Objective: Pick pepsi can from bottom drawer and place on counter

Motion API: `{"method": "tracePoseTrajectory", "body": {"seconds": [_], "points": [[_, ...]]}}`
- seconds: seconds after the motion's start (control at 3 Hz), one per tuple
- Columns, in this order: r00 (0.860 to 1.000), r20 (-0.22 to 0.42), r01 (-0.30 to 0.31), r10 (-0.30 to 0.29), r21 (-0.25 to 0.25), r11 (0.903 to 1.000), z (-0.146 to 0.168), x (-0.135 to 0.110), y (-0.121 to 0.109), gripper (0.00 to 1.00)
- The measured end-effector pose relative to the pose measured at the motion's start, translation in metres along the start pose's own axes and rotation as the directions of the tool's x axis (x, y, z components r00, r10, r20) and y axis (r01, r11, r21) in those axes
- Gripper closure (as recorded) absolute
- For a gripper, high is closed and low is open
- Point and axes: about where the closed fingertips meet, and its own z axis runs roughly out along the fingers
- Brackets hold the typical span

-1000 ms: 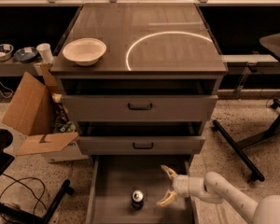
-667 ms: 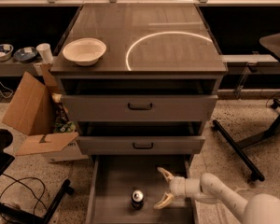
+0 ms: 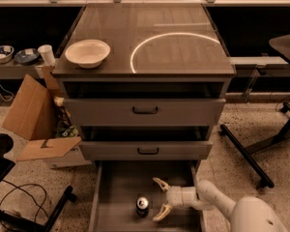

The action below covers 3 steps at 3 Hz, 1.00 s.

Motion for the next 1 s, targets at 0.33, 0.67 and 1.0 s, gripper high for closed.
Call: {"method": "tracePoseTrajectory", "body": {"seconds": [0.33,0.67,1.0], "points": [[1.0,0.007,0.015,-0.015,-0.03,0.9994,0.017,0.008,0.009,0.0],[1.0,0.023,0.018,-0.016,-0.056,0.9983,0.037,0.013,0.021,0.0],[0.999,0.038,0.019,-0.016,-0.078,0.9967,0.056,0.016,0.033,0.18]]}}
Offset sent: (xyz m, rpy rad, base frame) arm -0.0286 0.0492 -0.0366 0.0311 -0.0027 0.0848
